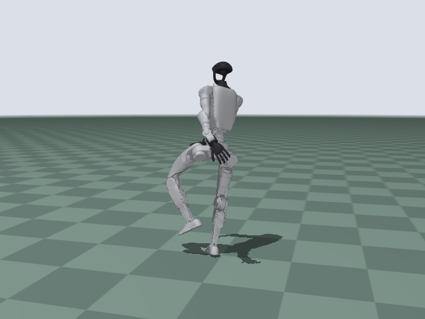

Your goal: Upper body actions

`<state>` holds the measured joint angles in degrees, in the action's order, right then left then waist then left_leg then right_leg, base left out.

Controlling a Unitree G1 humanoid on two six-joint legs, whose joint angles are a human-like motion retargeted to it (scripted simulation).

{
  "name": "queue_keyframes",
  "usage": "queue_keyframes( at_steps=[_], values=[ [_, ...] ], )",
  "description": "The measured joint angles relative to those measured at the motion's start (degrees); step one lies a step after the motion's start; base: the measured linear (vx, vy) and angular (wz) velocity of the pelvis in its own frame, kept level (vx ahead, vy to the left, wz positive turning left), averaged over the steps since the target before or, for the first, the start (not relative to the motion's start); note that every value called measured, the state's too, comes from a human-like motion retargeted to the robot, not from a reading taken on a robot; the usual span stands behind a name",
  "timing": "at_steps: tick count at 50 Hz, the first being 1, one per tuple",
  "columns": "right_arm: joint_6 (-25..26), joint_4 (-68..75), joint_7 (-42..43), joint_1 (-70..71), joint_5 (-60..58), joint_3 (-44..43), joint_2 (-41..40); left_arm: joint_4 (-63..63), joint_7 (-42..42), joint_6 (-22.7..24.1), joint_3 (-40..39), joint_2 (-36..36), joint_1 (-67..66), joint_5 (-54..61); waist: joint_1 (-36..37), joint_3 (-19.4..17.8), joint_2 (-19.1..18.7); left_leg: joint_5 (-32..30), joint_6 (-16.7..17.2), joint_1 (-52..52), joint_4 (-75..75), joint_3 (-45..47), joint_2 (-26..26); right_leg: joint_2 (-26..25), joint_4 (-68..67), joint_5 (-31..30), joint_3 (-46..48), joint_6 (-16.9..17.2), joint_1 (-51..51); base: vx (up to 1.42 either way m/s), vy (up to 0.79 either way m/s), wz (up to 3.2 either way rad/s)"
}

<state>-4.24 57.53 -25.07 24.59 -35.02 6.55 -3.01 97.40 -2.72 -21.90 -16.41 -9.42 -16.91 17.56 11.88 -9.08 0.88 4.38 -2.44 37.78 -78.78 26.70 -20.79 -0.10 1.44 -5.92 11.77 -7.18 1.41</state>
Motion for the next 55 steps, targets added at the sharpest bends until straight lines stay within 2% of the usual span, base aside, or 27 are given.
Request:
queue_keyframes(
  at_steps=[5, 7, 8, 10, 12, 13, 15, 16, 17, 20, 22, 25, 27, 30, 33, 34, 35, 37, 38, 40, 41, 42, 43, 45, 48, 51, 55],
  values=[
    [1.05, 4.44, 2.32, -8.87, -7.39, -3.22, 1.30, 0.00, 3.88, 3.23, 5.86, 1.73, 7.26, 4.91, -3.56, 3.41, 0.84, -3.46, 2.90, -13.14, 20.39, 0.47, 7.81, 0.93, -0.67, 2.42, 4.32, 1.16, 0.98, 0.10, -0.01, 0.78],
    [2.91, 8.68, 4.82, -14.54, -9.97, -5.94, 2.68, 0.00, 5.90, 6.10, 9.34, 3.34, 11.72, 6.42, -5.54, 4.74, 1.29, -4.20, 3.77, -21.54, 35.37, -1.24, 14.10, 1.47, -2.37, 4.34, 5.97, 1.75, 1.55, 0.13, 0.08, 0.70],
    [4.16, 11.33, 6.15, -17.57, -11.14, -7.60, 3.64, 0.00, 6.69, 7.53, 11.05, 4.25, 14.09, 6.59, -6.16, 5.15, 1.41, -2.40, 4.73, -26.35, 44.36, -2.14, 17.48, 1.61, -3.80, 5.39, 6.38, 2.05, 1.87, 0.15, 0.12, 0.43],
    [7.83, 17.45, 8.38, -23.25, -13.06, -11.71, 6.08, 0.00, 7.58, 9.94, 14.49, 6.32, 19.38, 5.72, -7.57, 5.62, 1.09, 7.22, 1.45, -37.00, 61.49, 1.82, 22.22, 1.08, -7.82, 6.83, 7.55, 2.37, 2.22, 0.14, 0.13, 0.33],
    [12.38, 24.03, 11.13, -28.16, -13.77, -16.94, 9.37, -0.29, 6.42, 11.24, 18.31, 8.56, 25.52, 3.83, -9.40, 4.81, -1.06, 6.70, -2.04, -44.13, 75.40, 3.29, 24.72, -0.34, -14.47, 1.12, 11.72, 1.93, 2.03, 0.06, 0.11, 0.78],
    [14.30, 26.73, 12.91, -30.06, -13.34, -19.53, 11.05, -1.15, 5.25, 11.27, 19.91, 9.37, 28.99, 2.89, -12.61, 4.38, -2.28, 5.07, -1.76, -45.85, 78.73, 0.37, 23.98, 0.90, -20.73, -5.36, 16.27, 2.02, 0.03, -0.22, 0.14, 1.35],
    [16.01, 31.02, 18.18, -32.71, -10.89, -25.13, 13.98, -4.69, 4.39, 12.12, 21.15, 10.41, 36.24, 0.37, -15.45, 3.08, -4.86, 3.89, 0.12, -43.28, 78.36, -1.28, 18.63, 5.04, -40.00, -16.21, 15.98, 2.09, -11.16, -0.45, 0.23, 0.79],
    [15.65, 32.55, 21.42, -34.61, -8.09, -27.62, 15.76, -6.83, 5.12, 13.23, 22.34, 10.74, 39.65, -0.05, -16.92, 1.81, -5.45, 3.95, -0.89, -42.63, 78.04, -1.66, 18.89, 7.02, -48.73, -18.25, 14.70, -0.33, -16.86, -0.39, 0.29, 0.22],
    [15.20, 34.15, 24.19, -36.55, -4.82, -29.92, 17.46, -8.95, 5.39, 14.11, 23.61, 10.63, 43.10, -0.76, -18.00, 0.30, -5.96, 3.97, -1.71, -42.42, 77.81, -1.86, 19.07, 9.03, -56.59, -18.11, 13.73, -2.64, -21.65, -0.26, 0.30, 0.10],
    [14.46, 39.87, 27.32, -40.99, 8.16, -33.11, 22.29, -14.64, 4.74, 14.42, 24.49, 8.18, 52.94, -7.15, -21.04, -5.29, -5.98, 4.71, -3.27, -43.84, 76.48, -2.96, 19.68, 17.36, -71.66, -4.82, 13.88, -7.61, -27.73, -0.25, 0.27, 0.39],
    [16.43, 39.87, 30.27, -43.81, 13.51, -34.60, 23.63, -17.29, 9.20, 14.47, 24.05, 7.55, 55.86, -8.51, -23.53, -6.77, -6.38, 5.29, -3.39, -43.87, 75.27, -4.06, 18.50, 17.42, -74.36, -2.69, 13.76, -7.66, -29.19, -0.10, 0.06, 0.38],
    [11.62, 39.87, 38.54, -48.58, 17.63, -38.91, 22.71, -21.67, 16.51, 19.38, 23.21, 10.21, 54.32, -7.86, -20.82, -4.30, -7.67, 5.16, -2.42, -42.62, 74.92, -2.26, 15.91, 12.91, -72.68, -4.41, 13.31, -7.02, -31.00, 0.13, -0.20, -0.47],
    [8.30, 39.87, 39.86, -49.97, 18.88, -38.97, 22.12, -22.59, 15.63, 23.42, 24.23, 10.88, 52.58, -5.58, -19.57, -2.43, -7.25, 5.24, -2.01, -43.16, 75.65, -1.57, 16.28, 11.37, -68.81, -5.43, 12.89, -5.28, -28.43, 0.20, -0.15, -0.40],
    [10.23, 39.87, 39.33, -48.34, 19.41, -36.58, 20.63, -22.22, 12.61, 24.50, 23.66, 10.97, 47.25, -5.93, -17.35, 0.56, -6.38, 5.55, -0.95, -44.15, 76.67, 0.53, 17.17, 8.65, -57.45, -6.80, 11.74, -3.83, -21.24, 0.21, -0.11, -0.56],
    [14.22, 39.87, 34.47, -42.46, 17.78, -30.39, 18.98, -19.20, 12.74, 20.67, 20.78, 11.75, 38.44, -6.05, -16.09, 3.15, -5.70, 7.73, 0.21, -44.46, 74.25, 2.10, 17.84, 3.74, -35.67, -9.56, 9.06, -0.24, -9.17, 0.30, -0.09, -0.42],
    [15.18, 39.87, 32.71, -39.41, 16.70, -27.60, 18.33, -17.65, 12.21, 20.05, 18.84, 11.50, 35.03, -5.82, -16.06, 3.27, -5.03, 8.66, 0.56, -44.27, 71.73, 2.45, 18.21, 2.28, -27.69, -4.92, 8.31, 1.32, -4.31, 0.29, -0.12, -0.27],
    [16.07, 39.87, 30.99, -36.03, 15.47, -24.60, 17.62, -15.91, 11.41, 19.67, 16.54, 11.08, 31.56, -5.59, -16.05, 3.15, -4.20, 9.60, 0.91, -43.99, 68.64, 2.82, 18.60, 0.78, -19.88, 2.48, 7.60, 2.71, 0.67, 0.28, -0.13, -0.56],
    [17.07, 39.61, 29.80, -27.88, 12.54, -17.03, 15.19, -10.93, 8.82, 18.09, 11.54, 9.47, 25.23, -5.04, -14.27, 2.67, -1.13, 2.77, 1.74, -40.72, 54.99, 6.33, 17.57, 2.28, -9.31, 8.03, 5.76, 2.52, 5.05, 0.18, -0.11, -0.91],
    [17.67, 38.84, 28.10, -22.59, 10.65, -13.57, 13.40, -8.00, 7.23, 15.83, 8.74, 8.26, 23.46, -5.36, -13.02, 2.84, 0.29, -3.21, 2.48, -34.43, 41.22, 6.84, 13.17, 3.63, -5.35, 6.27, 5.43, 2.69, 5.28, -0.04, -0.17, -1.15],
    [16.81, 32.21, 19.89, -14.67, 4.47, -11.05, 10.60, -0.29, 5.65, 11.16, 5.51, 5.61, 21.12, -5.31, -6.11, 3.84, -2.39, -11.25, -1.67, -14.56, 14.21, 1.88, 0.40, 0.65, -1.55, 3.05, -0.29, 3.60, 2.64, -0.26, -0.20, -1.32],
    [15.36, 27.70, 15.02, -10.91, 2.55, -10.30, 9.32, -0.12, 6.95, 8.34, 4.77, 5.45, 18.12, -3.71, -4.67, 3.20, -2.00, -8.32, -0.65, -6.80, 7.66, -3.47, 3.85, 1.16, -0.53, 1.16, -0.82, 3.55, 0.95, -0.43, -0.12, -0.95],
    [13.87, 23.09, 10.77, -7.02, 1.19, -9.53, 8.12, 0.00, 7.52, 5.68, 3.67, 5.05, 15.25, -2.50, -2.78, 2.01, -1.75, -5.44, -0.45, -0.05, 0.86, -6.62, 4.40, 1.18, 0.29, -0.26, -0.76, 3.24, -0.19, -0.50, -0.08, -0.92],
    [12.31, 18.32, 7.78, -2.87, 0.95, -8.74, 7.08, 0.00, 6.65, 3.34, 1.88, 4.14, 12.67, -2.05, -0.02, -0.26, -1.76, -2.67, -1.89, 4.65, -6.41, -5.37, -0.85, 0.24, 0.71, -0.73, 0.45, 2.38, -0.20, -0.41, -0.12, -1.44],
    [9.19, 9.08, 5.76, 3.82, 2.61, -6.94, 4.99, 0.00, 3.02, -1.37, 1.08, 2.93, 7.87, -0.27, 5.35, -3.62, -0.31, 2.76, -6.26, 13.58, -17.33, -2.53, -7.65, 0.88, -0.60, -0.96, -4.31, 1.70, -1.99, -0.21, -0.10, -1.50],
    [2.75, -0.17, 2.95, 10.95, 4.80, -7.23, 3.63, 0.00, 1.93, -0.81, -4.08, 2.75, 1.83, -1.94, 6.12, -3.87, 0.04, 7.50, -11.53, 24.57, -22.36, -0.76, -7.18, 0.78, -1.13, -0.75, -6.67, 0.75, -3.74, -0.03, 0.06, -0.06],
    [-4.00, -3.18, 1.41, 15.16, 6.85, -5.73, 2.91, 0.00, 3.89, -0.04, -7.29, 2.02, -1.97, 1.04, 5.21, -1.70, 1.91, 7.78, -10.38, 27.77, -19.71, 2.84, -4.84, 2.24, -1.06, -0.39, -6.81, 0.70, -5.04, 0.08, 0.10, 0.31],
    [-3.39, -2.18, 4.76, 16.68, 3.81, -6.36, 2.34, 0.00, 6.50, 0.84, -6.65, 0.35, 1.30, 6.64, 2.94, -0.44, 1.31, 5.80, -6.74, 20.34, -13.28, 3.72, -5.67, 1.76, -0.90, 0.97, -3.30, 1.04, -3.92, 0.02, 0.01, 0.74]
  ],
)
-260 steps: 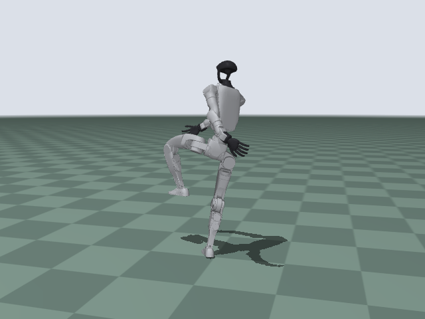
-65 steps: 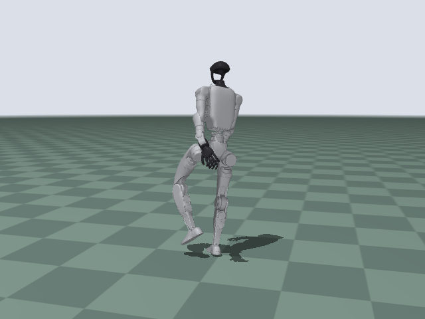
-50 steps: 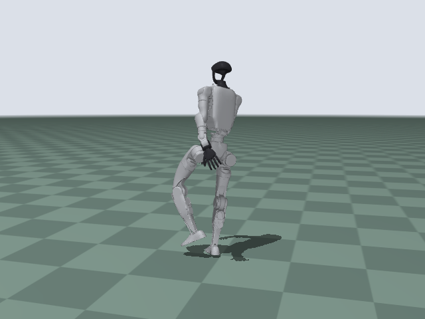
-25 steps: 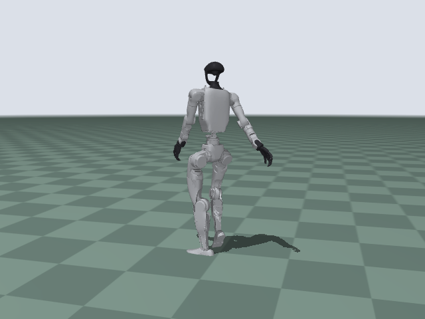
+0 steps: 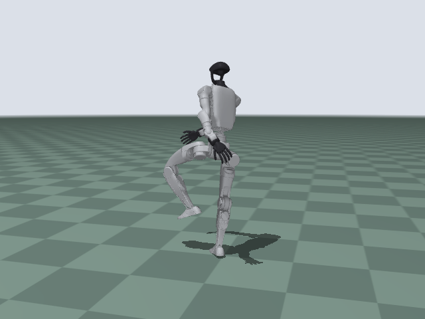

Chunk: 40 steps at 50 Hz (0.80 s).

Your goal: Upper body actions

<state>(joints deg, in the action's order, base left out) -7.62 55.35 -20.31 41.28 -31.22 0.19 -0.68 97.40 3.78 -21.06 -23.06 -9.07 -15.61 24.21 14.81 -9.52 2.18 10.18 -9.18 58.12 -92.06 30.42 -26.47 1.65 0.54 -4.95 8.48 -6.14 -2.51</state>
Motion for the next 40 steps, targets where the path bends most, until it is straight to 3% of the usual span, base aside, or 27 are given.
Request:
queue_keyframes(
  at_steps=[2, 4, 7, 8, 9, 10, 11, 12, 13, 15, 17, 20, 21, 25, 30, 33, 35, 37, 38, 40],
  values=[
    [0.48, 0.95, 0.95, -4.16, -1.27, -0.29, -0.52, 0.00, 0.46, 1.43, 2.41, -0.83, 3.04, 1.35, -2.23, 2.08, -0.74, -2.58, 2.84, -7.10, 6.32, -2.13, 1.50, -0.82, 0.02, 1.39, 2.97, 0.22, 1.55, 0.21, 0.04, 1.15],
    [0.70, 2.62, 1.40, -10.64, -3.11, -0.56, -1.16, 0.00, 1.74, 4.60, 5.81, -0.97, 6.45, 2.18, -5.31, 4.13, -0.30, -6.20, 5.92, -18.37, 18.76, -2.84, 6.20, -0.34, -0.40, 3.14, 6.01, 0.76, 3.46, 0.31, 0.10, 1.26],
    [4.00, 6.76, 2.87, -22.95, -8.64, -2.27, -1.70, 0.00, 7.88, 12.80, 12.47, 0.58, 12.91, 2.84, -8.44, 4.88, 1.81, -11.01, 9.79, -40.11, 49.09, -6.56, 19.94, 2.06, -3.65, 6.21, 8.14, 2.00, 6.73, 0.27, 0.14, 0.52],
    [5.92, 8.86, 3.87, -27.30, -10.68, -3.42, -1.70, 0.00, 9.71, 15.21, 14.63, 1.58, 15.37, 2.50, -9.09, 4.62, 1.86, -6.80, 10.80, -47.80, 61.58, -9.62, 25.30, 1.87, -6.05, 7.12, 8.23, 1.92, 7.45, 0.24, 0.21, -0.07],
    [7.72, 11.67, 5.64, -31.29, -12.05, -5.24, -1.28, 0.00, 9.86, 16.94, 16.18, 3.13, 17.93, 1.76, -9.90, 4.36, 1.27, -2.47, 9.45, -55.17, 72.09, -7.41, 27.24, 1.28, -9.99, 5.56, 8.94, 1.43, 7.24, 0.20, 0.31, -0.17],
    [9.46, 14.85, 7.79, -35.09, -13.09, -7.39, -0.65, 0.00, 9.17, 18.31, 17.43, 4.94, 20.55, 0.83, -10.79, 4.11, 0.36, 1.91, 6.91, -62.40, 81.60, -2.56, 27.46, 0.48, -14.70, 2.74, 9.97, 0.75, 6.56, 0.01, 0.45, 0.36],
    [11.11, 18.11, 10.41, -37.06, -12.70, -10.18, 0.55, -1.68, 5.95, 18.47, 18.23, 7.13, 24.14, 1.13, -14.61, 3.83, -1.77, 1.00, 6.38, -63.16, 85.16, -5.44, 25.48, 2.75, -26.17, -6.39, 13.36, -0.43, 0.45, -0.18, 0.52, 0.66],
    [12.60, 21.20, 13.10, -38.69, -11.47, -12.59, 1.89, -3.81, 3.26, 19.08, 19.05, 9.08, 27.84, 1.73, -17.82, 3.23, -3.65, 0.47, 6.15, -62.93, 86.92, -7.17, 23.46, 4.85, -38.25, -12.95, 15.24, -2.58, -6.40, -0.40, 0.55, 0.46],
    [13.75, 23.99, 15.91, -39.63, -8.56, -14.27, 3.48, -6.84, 1.60, 20.62, 19.90, 10.54, 31.77, 2.93, -19.81, 2.01, -5.03, 0.72, 6.51, -60.74, 85.08, -6.59, 21.35, 6.66, -51.54, -14.38, 14.11, -6.67, -14.76, -0.48, 0.57, -0.32],
    [14.45, 29.85, 19.83, -41.23, -1.57, -17.74, 8.17, -14.73, 3.48, 24.23, 22.82, 12.59, 40.28, 3.24, -22.66, -2.20, -5.62, 0.76, 5.43, -59.44, 83.72, -4.71, 21.21, 8.86, -71.10, -8.43, 9.28, -8.65, -27.83, -0.61, 0.61, -0.52],
    [15.06, 36.09, 19.90, -41.82, 4.96, -20.97, 12.76, -21.70, 8.54, 25.36, 22.55, 10.19, 49.34, -4.95, -28.31, -7.20, -6.97, 0.11, 3.58, -58.94, 84.40, -7.55, 21.24, 11.37, -81.92, -5.44, 10.95, -8.66, -36.16, -0.64, 0.51, 1.01],
    [17.82, 41.79, 23.99, -45.49, 9.34, -25.39, 18.27, -27.56, 20.22, 26.14, 25.72, 6.10, 58.92, -13.11, -35.53, -12.45, -8.58, -1.30, 3.37, -58.85, 84.84, -12.10, 19.10, 9.94, -88.52, -5.04, 13.36, -8.62, -44.80, -0.24, 0.22, 1.08],
    [17.94, 41.94, 26.39, -48.54, 9.72, -26.81, 19.16, -28.71, 22.90, 26.77, 26.51, 5.83, 60.04, -15.86, -35.48, -11.57, -9.00, -1.48, 3.19, -58.26, 85.03, -11.98, 19.00, 9.06, -88.71, -4.38, 13.22, -8.64, -47.27, 0.16, 0.10, 0.18],
    [15.41, 42.05, 32.82, -62.24, 11.48, -31.73, 20.96, -30.76, 22.62, 27.61, 31.21, 5.55, 60.47, -22.07, -32.76, -5.87, -9.97, -1.83, 2.72, -58.63, 86.60, -12.67, 20.35, 10.49, -86.19, -1.20, 14.22, -8.77, -46.85, 0.40, -0.01, 0.17],
    [16.71, 42.05, 34.47, -66.42, 13.23, -33.10, 18.03, -26.06, 18.10, 26.04, 32.70, 8.91, 54.12, -18.06, -26.02, -1.44, -6.02, -1.84, 4.59, -61.85, 88.66, -11.00, 23.97, 8.92, -72.90, -2.84, 13.01, -8.77, -31.27, 0.12, -0.24, -0.19],
    [17.46, 42.05, 30.89, -62.38, 12.71, -28.10, 16.26, -19.53, 12.55, 26.25, 30.00, 10.22, 45.39, -11.59, -22.26, 1.85, -5.34, -0.55, 6.23, -62.43, 88.08, -8.04, 23.75, 2.36, -52.65, -6.52, 12.38, -7.70, -17.01, 0.20, -0.22, -0.84],
    [19.11, 42.05, 27.90, -57.45, 11.64, -22.84, 15.14, -13.68, 8.58, 25.11, 27.04, 10.63, 38.12, -8.72, -20.47, 3.82, -5.07, 1.04, 6.86, -62.46, 85.85, -6.39, 24.21, -2.49, -34.27, -8.70, 9.41, -4.82, -5.91, 0.31, -0.11, -0.65],
    [20.44, 41.70, 25.16, -50.64, 9.23, -16.96, 13.66, -7.21, 5.02, 23.00, 22.96, 9.80, 30.14, -8.39, -19.67, 4.67, -3.60, 0.79, 7.51, -62.16, 81.43, -5.36, 26.14, -2.98, -16.58, 2.25, 11.74, 0.10, 4.90, 0.35, -0.14, -0.41],
    [20.97, 40.65, 23.22, -47.26, 8.08, -13.31, 12.56, -3.83, 3.43, 21.21, 20.53, 9.00, 26.09, -8.77, -18.27, 5.35, -2.41, -1.69, 8.45, -61.66, 78.21, -3.36, 26.91, -0.59, -10.35, 4.84, 17.91, -0.03, 7.96, 0.28, -0.21, -0.97],
    [23.59, 35.34, 16.20, -38.43, 5.67, -6.26, 8.58, 0.00, 0.22, 14.42, 15.66, 6.41, 19.22, -9.55, -14.21, 6.67, 0.70, -13.42, 12.26, -53.31, 59.85, 0.88, 22.56, 1.61, -4.93, 4.56, 9.15, 1.10, 6.99, -0.05, -0.22, -1.34]
  ],
)
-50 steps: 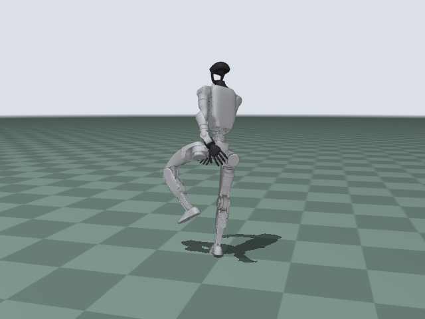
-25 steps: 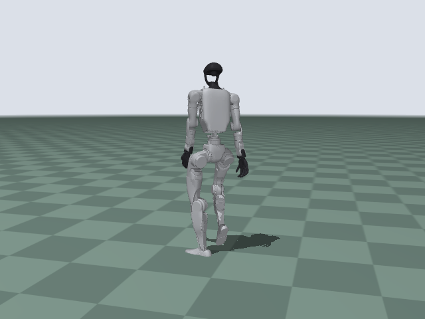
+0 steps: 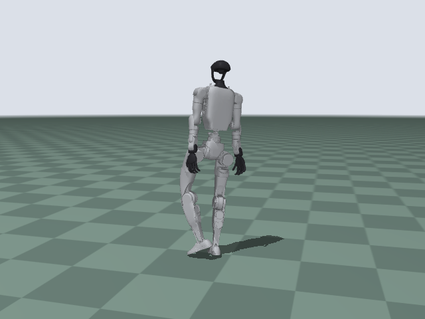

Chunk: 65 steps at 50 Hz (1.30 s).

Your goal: Upper body actions

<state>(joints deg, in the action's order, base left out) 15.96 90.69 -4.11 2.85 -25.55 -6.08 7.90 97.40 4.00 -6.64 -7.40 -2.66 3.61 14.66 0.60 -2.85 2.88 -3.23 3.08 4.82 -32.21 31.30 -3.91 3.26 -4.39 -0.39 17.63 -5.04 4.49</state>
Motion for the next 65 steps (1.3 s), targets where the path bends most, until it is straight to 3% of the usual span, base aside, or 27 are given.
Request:
queue_keyframes(
  at_steps=[2, 3, 7, 10, 13, 15, 20, 23, 25, 27, 28, 29, 30, 32, 34, 37, 40, 43, 47, 53, 55, 57, 58, 60, 61, 63, 65],
  values=[
    [-1.32, -11.77, -7.69, 8.85, -1.83, 0.94, -3.90, 0.00, -1.64, -4.78, -3.29, -2.69, -5.56, -1.97, 6.28, -1.87, -2.71, -7.88, -3.82, 21.00, -29.16, -3.55, -14.16, -3.96, 0.34, -2.04, -6.59, -0.21, -5.32, -0.59, -0.32, -1.06],
    [-2.73, -17.77, -10.93, 13.79, -0.87, 2.53, -5.77, 0.00, -2.19, -5.32, -4.07, -3.87, -7.97, -1.20, 8.63, -5.73, -2.04, -7.51, -5.81, 28.43, -37.02, -8.55, -11.43, -3.54, 0.89, -3.35, -7.93, -0.49, -5.01, -0.63, -0.38, -0.95],
    [-8.35, -36.01, -24.93, 34.18, 0.39, 2.18, -10.81, 0.00, -5.82, -9.55, -8.91, -7.46, -14.79, -1.22, 17.66, -18.53, -0.98, 6.93, -15.17, 46.06, -63.09, -5.73, -27.67, -5.43, 2.35, -6.57, -11.67, -3.73, -2.01, -0.42, -0.36, -1.31],
    [-14.33, -42.94, -24.99, 43.62, 1.38, 1.57, -9.83, 0.00, -5.96, -11.04, -13.49, -8.39, -18.20, -3.18, 24.20, -21.18, -0.39, 12.90, -17.82, 56.29, -67.76, -2.91, -26.72, -4.06, 3.11, -7.59, -14.41, -4.43, -2.02, -0.07, -0.10, -0.79],
    [-17.47, -43.88, -19.58, 46.23, 3.23, 4.59, -8.14, 0.00, -4.01, -11.51, -15.01, -9.44, -23.18, 1.88, 26.59, -18.38, 2.95, 12.80, -15.05, 59.38, -64.70, 1.51, -21.73, -0.62, 3.00, -7.70, -15.32, -4.09, -3.16, 0.35, 0.17, 0.08],
    [-19.69, -44.66, -19.68, 45.79, 0.36, 5.25, -9.05, 0.00, -1.69, -11.26, -16.82, -9.04, -24.08, 5.70, 24.83, -15.23, 3.95, 13.48, -13.13, 58.02, -63.58, 2.77, -22.21, -0.77, 3.13, -7.23, -13.96, -4.10, -3.86, 0.22, 0.04, 0.66],
    [-23.22, -43.42, -15.81, 37.21, -5.00, 7.81, -8.58, 0.00, -2.50, -7.83, -14.67, -7.25, -15.89, 9.13, 18.11, -8.61, -0.08, 11.41, -9.55, 44.63, -58.00, -1.25, -23.51, -5.33, 5.08, -5.93, -7.30, -3.50, -3.09, 0.03, -0.03, 1.10],
    [-22.10, -37.18, -12.97, 25.82, -13.86, 7.43, -8.78, 0.00, -2.27, -4.44, -10.82, -6.04, -10.62, 8.78, 14.29, -3.75, 2.09, 6.53, -7.14, 25.79, -37.74, 3.95, -15.28, -2.85, 4.09, -3.74, -5.46, -2.01, -3.32, 0.20, 0.09, 0.84],
    [-19.11, -31.44, -12.41, 16.14, -21.87, 5.80, -8.80, 0.00, 0.49, -1.89, -6.39, -5.07, -7.21, 9.84, 10.65, -0.91, 2.75, 1.93, -6.36, 12.65, -17.21, 3.26, -5.75, -1.81, 2.30, -1.37, -3.20, -1.02, -2.17, 0.29, 0.19, 1.01],
    [-14.70, -23.81, -10.98, 5.87, -27.75, 2.79, -7.87, 0.00, 4.39, 1.04, -1.11, -3.95, -3.08, 10.34, 5.82, 1.12, 1.72, 7.94, -4.28, -0.28, 7.68, -3.33, 4.29, -3.29, -1.52, 0.61, 0.96, -0.70, -0.90, 0.34, 0.11, 1.32],
    [-12.37, -18.96, -9.21, 1.45, -29.17, 0.95, -6.82, 0.00, 5.91, 2.73, 1.64, -3.15, -0.51, 9.97, 4.06, 1.48, 0.64, 13.40, -5.59, -7.60, 19.18, -1.22, 6.47, -5.03, -4.78, -0.29, 2.97, -1.16, -0.78, 0.21, 0.15, 1.54],
    [-9.10, -13.65, -7.09, -1.86, -29.90, -1.62, -5.23, -0.52, 6.40, 3.81, 4.76, -2.01, 2.71, 9.49, 0.93, 1.56, -0.59, 15.03, -6.44, -10.95, 25.38, -2.50, 6.17, -4.47, -11.14, -5.84, 7.51, -1.81, -2.56, 0.10, 0.26, 2.04],
    [-5.35, -8.09, -4.79, -4.61, -30.28, -4.54, -3.36, -1.31, 6.38, 4.59, 8.08, -0.70, 6.24, 8.97, -2.89, 1.48, -1.90, 14.76, -7.05, -12.33, 28.92, -5.49, 4.62, -2.76, -19.04, -13.71, 13.32, -2.57, -5.29, -0.21, 0.30, 1.97],
    [3.66, -0.01, 1.04, -7.23, -25.57, -10.10, 0.41, -5.61, 4.39, 4.54, 13.01, 0.58, 16.65, 6.26, -5.78, -2.16, -4.88, 14.13, -6.80, -9.15, 27.75, -9.29, 0.14, 3.03, -44.77, -19.33, 11.64, -6.33, -19.54, -0.52, 0.32, 1.11],
    [7.42, 4.92, 6.86, -11.45, -15.45, -13.49, 4.46, -10.81, 3.63, 4.90, 16.14, 0.28, 27.15, 1.25, -7.83, -8.01, -5.59, 13.71, -8.52, -9.84, 27.83, -10.13, 1.36, 7.96, -65.54, -12.61, 8.27, -9.73, -30.35, -0.51, 0.56, 0.42],
    [7.25, 6.72, 9.19, -17.30, -2.95, -16.96, 7.96, -18.91, 9.30, 4.35, 15.35, -2.05, 40.39, -8.54, -14.35, -15.84, -6.08, 13.20, -10.58, -9.82, 27.02, -13.42, 1.53, 14.52, -82.81, -7.17, 7.10, -9.83, -41.19, -0.45, 0.50, 1.02],
    [3.13, 6.72, 13.33, -22.86, 0.96, -24.08, 9.63, -26.86, 17.50, 7.28, 15.92, -4.09, 43.94, -11.74, -18.97, -17.42, -8.03, 12.26, -10.29, -7.84, 26.14, -14.59, -2.22, 10.88, -85.67, -5.75, 8.15, -9.83, -49.24, -0.04, 0.05, 0.30],
    [-1.61, 6.72, 13.29, -28.25, 6.33, -27.45, 10.85, -31.20, 18.99, 11.39, 17.61, -3.78, 43.07, -10.33, -18.55, -13.91, -8.94, 11.90, -10.29, -7.44, 26.87, -13.39, -2.92, 10.33, -83.89, -4.09, 10.21, -9.87, -49.86, 0.30, -0.09, -0.32],
    [-4.34, 6.71, 16.23, -28.31, 12.28, -27.62, 9.59, -30.06, 15.55, 11.45, 17.45, -1.40, 40.73, -8.96, -15.39, -10.75, -6.96, 12.20, -9.34, -9.34, 27.98, -10.80, -0.89, 9.76, -76.53, -6.14, 9.44, -9.87, -41.30, 0.10, -0.20, -0.52],
    [-4.29, 6.16, 9.29, -17.26, 4.96, -14.86, 4.95, -19.12, 11.93, 10.21, 16.22, 1.56, 27.49, -2.87, -8.82, -3.55, -5.46, 13.43, -7.17, -10.65, 30.16, -3.83, 1.87, 2.02, -43.66, -12.73, 7.10, -9.86, -17.78, 0.11, -0.19, -1.01],
    [-3.67, 4.98, 4.97, -11.56, 1.28, -9.53, 2.49, -13.18, 11.82, 10.19, 13.24, 2.77, 19.60, -0.47, -6.51, -0.54, -5.18, 14.96, -6.44, -9.74, 28.28, -1.27, 2.27, -3.40, -25.02, -10.61, 2.39, -4.03, -8.94, 0.28, -0.28, -1.12],
    [-3.34, -0.13, 0.39, -6.26, -0.63, -6.13, -1.16, -5.26, 12.95, 12.63, 8.66, 3.37, 10.62, 4.15, -3.34, 0.97, -2.85, 14.35, -5.13, -8.58, 20.56, 2.38, 3.07, -3.19, -9.75, -0.61, 2.73, -1.12, -0.97, 0.36, -0.25, -1.51],
    [-3.80, -3.69, -2.82, -3.41, 0.54, -3.86, -3.15, -1.36, 12.75, 12.64, 6.77, 2.74, 6.16, 7.70, -0.15, 1.19, -1.40, 9.66, -3.74, -7.45, 13.47, 6.36, 2.09, -1.50, -6.02, 0.76, 2.48, -1.56, 0.12, 0.17, -0.29, -2.10],
    [-3.94, -12.75, -9.28, 7.66, 4.97, -0.27, -7.11, 0.00, 12.73, 7.97, 1.57, 0.55, -0.38, 12.64, 4.57, -1.90, -1.56, -0.74, -4.94, 6.71, -18.24, 8.64, -12.88, -1.75, -3.65, 0.92, -7.31, 0.69, -1.80, -0.26, -0.32, -2.01],
    [-4.56, -17.68, -12.02, 13.49, 5.59, 0.34, -8.67, 0.00, 12.90, 7.34, -1.37, -0.26, -4.11, 12.45, 7.84, -4.97, -2.31, -2.09, -8.39, 15.51, -29.41, 3.42, -15.92, -3.42, -3.16, -0.91, -9.69, -0.47, -2.21, -0.48, -0.31, -1.90],
    [-5.65, -25.62, -19.10, 25.89, 4.78, 1.42, -11.31, 0.00, 11.67, 5.08, -4.82, -1.59, -10.87, 12.58, 9.89, -10.79, -4.55, 2.99, -11.08, 31.18, -48.43, -7.55, -22.25, -6.78, -1.59, -4.04, -10.59, -2.29, -1.31, -0.39, -0.26, -1.30],
    [-7.80, -32.90, -22.98, 36.24, 1.39, -0.65, -13.61, 0.00, 9.15, -0.12, -4.88, -2.40, -16.23, 10.50, 13.83, -17.32, -3.88, 9.36, -16.76, 41.38, -60.81, -7.67, -30.88, -6.99, -1.53, -5.16, -13.28, -4.19, 0.67, -0.35, -0.24, -1.22]
  ],
)
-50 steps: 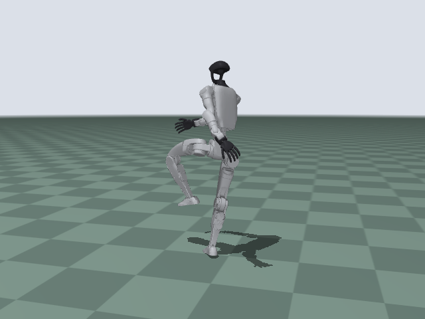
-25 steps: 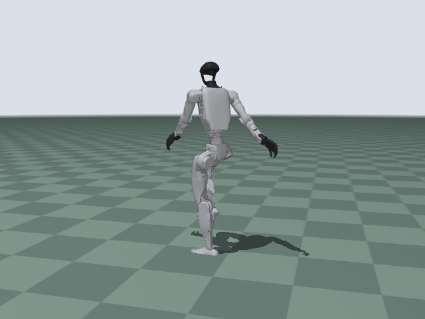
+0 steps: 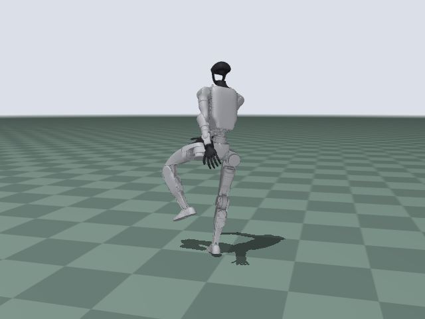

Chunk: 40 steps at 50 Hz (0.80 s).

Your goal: Upper body actions

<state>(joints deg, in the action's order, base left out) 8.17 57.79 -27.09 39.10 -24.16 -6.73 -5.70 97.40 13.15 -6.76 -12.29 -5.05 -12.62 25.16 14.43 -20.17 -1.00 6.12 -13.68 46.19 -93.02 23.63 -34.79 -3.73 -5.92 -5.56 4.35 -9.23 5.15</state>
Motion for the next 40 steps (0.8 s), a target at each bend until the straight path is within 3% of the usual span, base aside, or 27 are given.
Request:
queue_keyframes(
  at_steps=[3, 7, 11, 13, 15, 17, 20, 22, 23, 24, 25, 27, 30, 33, 35, 37, 40],
  values=[
    [-5.62, -9.77, 1.16, 11.31, 3.50, 2.29, 4.02, 0.00, -0.56, -3.49, -4.54, -2.05, -3.44, -6.59, 9.19, -5.99, 3.48, 7.76, -1.21, 13.01, -5.42, 1.44, 1.07, 3.61, 0.83, -1.30, -5.13, -0.98, -0.43, -0.32, -0.35, -1.41],
    [-12.88, -16.08, 6.79, 19.77, 3.62, 5.06, 10.88, 0.00, -5.21, -4.53, -9.50, -7.35, -8.17, -5.70, 15.71, -7.84, 10.20, 11.68, -1.32, 22.69, -6.08, 7.13, 5.57, 9.54, 0.92, -1.04, -6.62, -1.56, -2.20, 0.14, -0.24, -0.07],
    [-17.31, -14.27, 12.41, 22.55, -5.35, 5.97, 11.74, 0.00, -1.99, -6.87, -12.39, -8.58, -8.32, 2.01, 11.75, -3.66, 11.01, 11.85, -1.28, 18.11, -9.09, 9.81, 4.28, 8.64, 1.14, 0.72, -2.87, -1.16, -2.01, 0.11, -0.06, 0.92],
    [-17.85, -12.18, 13.75, 19.80, -8.63, 6.43, 9.46, 0.00, -1.31, -5.11, -12.61, -7.41, -5.81, 5.28, 6.38, 1.35, 7.89, 8.72, -1.08, 14.99, -9.75, 6.60, 3.01, 5.25, 2.66, 0.74, 1.42, -0.72, -1.93, 0.03, 0.24, 1.55],
    [-18.14, -10.05, 12.84, 14.81, -11.15, 5.99, 6.97, 0.00, -3.56, -3.44, -10.90, -6.00, -2.34, 5.89, 1.76, 6.18, 4.72, 5.89, 1.52, 7.18, -5.26, 4.00, 3.57, 2.94, 4.38, 0.63, 4.90, -0.11, -1.78, 0.05, 0.27, 1.63],
    [-17.15, -7.97, 11.79, 7.91, -13.02, 5.60, 5.04, 0.00, -5.56, -1.89, -8.39, -5.01, 2.00, 4.80, -0.95, 10.02, 4.34, 2.71, 4.34, -6.12, 7.20, 6.80, 8.06, 3.56, 5.18, 0.93, 6.45, 1.10, -1.86, 0.15, 0.22, 0.86],
    [-14.63, -5.99, 11.94, -6.83, -15.89, 7.94, 3.15, 0.00, -4.10, 2.85, -2.78, -3.36, 8.25, 3.86, -4.47, 14.49, 6.09, -5.51, 9.78, -27.90, 38.82, 9.77, 23.51, 6.93, 4.21, 2.64, 7.67, 3.91, -0.54, 0.22, 0.24, 0.59],
    [-13.36, -5.73, 13.49, -20.65, -19.72, 7.76, 3.44, -0.08, -0.63, 6.02, 2.05, -1.24, 12.70, 3.17, -8.22, 17.57, 4.85, -3.00, 13.03, -41.75, 66.05, 3.48, 35.01, 5.99, 0.72, 4.86, 11.18, 4.62, 0.26, 0.39, 0.29, 1.19],
    [-12.42, -4.83, 14.95, -27.57, -21.71, 7.00, 3.58, -0.31, 0.79, 7.44, 4.28, 0.11, 15.06, 2.81, -10.49, 19.18, 3.83, 4.94, 11.58, -48.44, 76.77, 4.98, 36.93, 4.74, -2.58, 5.06, 13.36, 4.38, -0.33, 0.33, 0.36, 1.54],
    [-11.07, -3.01, 16.77, -33.24, -23.82, 5.65, 4.21, -1.19, 1.35, 8.45, 6.48, 1.74, 18.19, 2.92, -13.60, 19.60, 2.59, 7.14, 10.37, -51.64, 83.03, 4.90, 36.31, 5.24, -8.49, -0.64, 18.53, 2.70, -2.30, 0.18, 0.39, 1.73],
    [-9.52, -0.73, 18.78, -38.27, -26.01, 4.00, 5.07, -2.41, 1.48, 9.26, 8.67, 3.51, 21.70, 3.27, -17.12, 19.41, 1.24, 6.48, 9.27, -53.09, 87.07, 4.04, 34.42, 6.63, -15.70, -9.30, 25.19, 0.29, -4.98, -0.26, 0.40, 1.64],
    [-2.12, 8.19, 26.41, -40.23, -27.35, -1.82, 7.25, -6.55, 0.17, 10.11, 11.85, 4.63, 33.47, 2.90, -21.83, 14.68, -1.34, 5.80, 9.23, -49.68, 85.41, -1.56, 31.69, 12.00, -44.63, -17.61, 21.50, -5.21, -22.97, -0.73, 0.49, 0.79],
    [8.73, 27.01, 32.36, -38.73, -21.54, -11.05, 14.26, -14.89, 1.96, 12.23, 15.37, 2.62, 50.71, -3.45, -22.91, 3.64, 0.04, 4.67, 7.10, -49.47, 84.44, 0.72, 32.78, 15.79, -71.84, -10.19, 13.45, -5.55, -42.86, -0.85, 0.56, -0.12],
    [15.45, 36.56, 27.64, -41.94, -17.28, -15.42, 20.41, -23.24, 8.81, 13.17, 16.51, 0.37, 64.36, -11.68, -32.25, -4.66, -3.04, 4.01, 4.63, -48.17, 84.01, -5.92, 31.31, 19.97, -83.67, -5.61, 18.05, -5.63, -56.81, -0.46, 0.66, 1.53],
    [15.81, 39.00, 28.94, -47.08, -12.69, -17.39, 23.29, -28.86, 10.50, 13.49, 16.41, -1.04, 68.79, -15.46, -35.05, -6.07, -5.72, 3.72, 3.98, -46.40, 83.89, -7.19, 29.13, 18.46, -83.49, -4.22, 21.45, -5.68, -64.05, 0.03, 0.32, 0.31],
    [12.72, 39.62, 35.21, -54.89, -5.59, -19.84, 24.59, -32.09, 9.74, 13.83, 16.23, -1.08, 69.37, -17.74, -34.24, -3.26, -7.91, 3.81, 4.16, -44.80, 83.60, -6.12, 27.27, 15.28, -80.02, -4.74, 22.89, -5.71, -68.88, 0.32, 0.00, -0.50],
    [7.31, 39.62, 42.91, -64.65, 4.22, -25.82, 24.43, -32.11, 8.63, 14.40, 17.28, 1.00, 67.40, -19.59, -31.33, 2.50, -9.09, 4.23, 4.01, -44.22, 83.91, -5.37, 27.68, 16.80, -78.70, -2.24, 23.66, -5.77, -67.76, 0.38, -0.12, -0.22]
  ],
)
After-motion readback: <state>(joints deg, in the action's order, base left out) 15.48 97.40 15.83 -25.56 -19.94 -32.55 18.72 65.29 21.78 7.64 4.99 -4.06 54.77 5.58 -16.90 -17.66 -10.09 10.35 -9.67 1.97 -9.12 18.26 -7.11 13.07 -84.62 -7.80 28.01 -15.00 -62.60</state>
